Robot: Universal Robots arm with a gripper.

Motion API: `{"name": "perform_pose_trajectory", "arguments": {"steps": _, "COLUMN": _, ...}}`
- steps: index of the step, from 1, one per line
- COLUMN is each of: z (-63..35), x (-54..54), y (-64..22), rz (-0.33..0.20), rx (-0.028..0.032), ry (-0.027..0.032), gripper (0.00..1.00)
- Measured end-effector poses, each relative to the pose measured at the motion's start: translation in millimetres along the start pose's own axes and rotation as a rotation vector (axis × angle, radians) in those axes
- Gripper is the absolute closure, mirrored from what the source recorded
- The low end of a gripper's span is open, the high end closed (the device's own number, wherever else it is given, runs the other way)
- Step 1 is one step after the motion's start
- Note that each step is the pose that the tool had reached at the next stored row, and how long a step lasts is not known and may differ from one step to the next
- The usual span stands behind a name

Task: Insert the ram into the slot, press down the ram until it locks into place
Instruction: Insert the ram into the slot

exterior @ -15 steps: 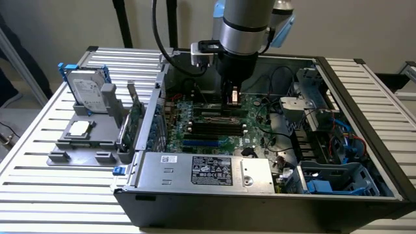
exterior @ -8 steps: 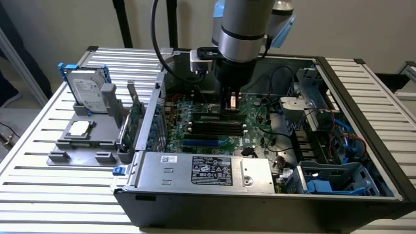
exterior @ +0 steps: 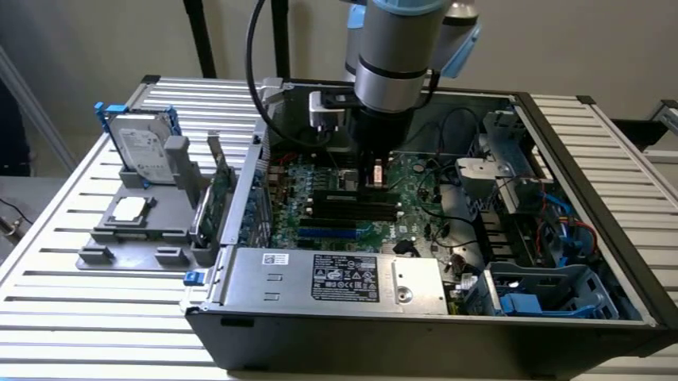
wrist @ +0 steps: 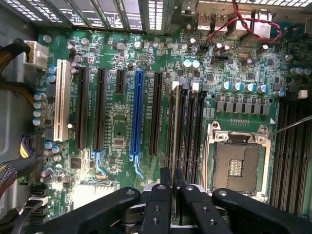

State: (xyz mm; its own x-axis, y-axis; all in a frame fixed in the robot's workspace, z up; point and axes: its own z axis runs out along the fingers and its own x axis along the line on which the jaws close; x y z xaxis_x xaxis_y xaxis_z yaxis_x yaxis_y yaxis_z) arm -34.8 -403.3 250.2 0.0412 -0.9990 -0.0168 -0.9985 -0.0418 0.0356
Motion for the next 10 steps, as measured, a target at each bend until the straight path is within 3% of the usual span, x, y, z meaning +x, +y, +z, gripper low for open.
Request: {"name": "perform_pose_trajectory", "arguments": {"steps": 10, "z": 15.3, "x": 0.3, "y": -0.5, "rz": 0.006, "rx": 0.0064, "ry": 0.0005, "gripper": 0.86}}
